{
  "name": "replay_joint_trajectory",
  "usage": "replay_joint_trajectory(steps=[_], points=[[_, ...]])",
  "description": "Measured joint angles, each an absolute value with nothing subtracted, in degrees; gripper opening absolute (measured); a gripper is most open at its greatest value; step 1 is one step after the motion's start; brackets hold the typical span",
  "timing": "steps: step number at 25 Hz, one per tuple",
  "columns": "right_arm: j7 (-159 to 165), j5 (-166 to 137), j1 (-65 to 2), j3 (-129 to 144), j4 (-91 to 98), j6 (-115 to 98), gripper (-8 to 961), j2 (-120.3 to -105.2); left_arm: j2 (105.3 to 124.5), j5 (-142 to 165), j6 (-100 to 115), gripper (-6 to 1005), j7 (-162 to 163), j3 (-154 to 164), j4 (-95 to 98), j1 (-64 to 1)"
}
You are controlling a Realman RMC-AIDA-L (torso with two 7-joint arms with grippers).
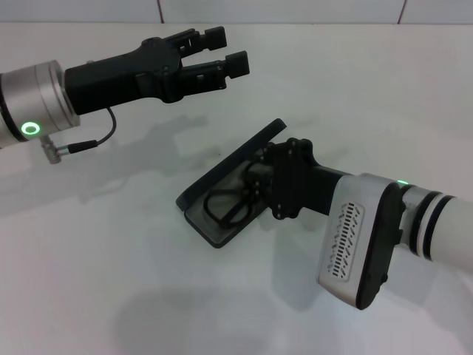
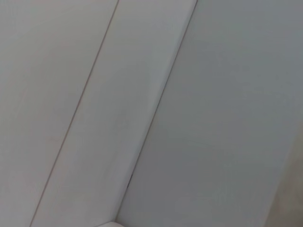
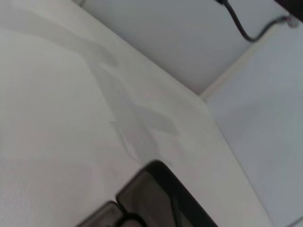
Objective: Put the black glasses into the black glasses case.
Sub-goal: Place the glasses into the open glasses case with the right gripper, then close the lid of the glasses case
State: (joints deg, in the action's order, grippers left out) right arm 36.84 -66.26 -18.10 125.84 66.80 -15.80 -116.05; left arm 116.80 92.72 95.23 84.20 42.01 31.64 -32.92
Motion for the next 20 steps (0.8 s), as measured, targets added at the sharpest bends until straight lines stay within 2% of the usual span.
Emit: replay_joint_trajectory(steps=[12, 16, 20], points=[[36.9, -66.0, -14.6, 124.1, 70.6, -19.4, 188, -115.6, 116.8, 92.7, 94.7, 830, 84.2, 41.8, 31.6, -32.2], [42.6, -66.1, -12.7, 116.3, 70.6, -34.6, 188, -115.14, 116.55, 94.8, 89.6, 828, 85.6, 41.9, 31.6, -31.7], [59.0, -70.3, -14.3, 102.3, 64.2, -55.5, 188, -113.5, 116.57, 100.8, 81.5, 826, 89.1, 42.0, 31.6, -33.1]])
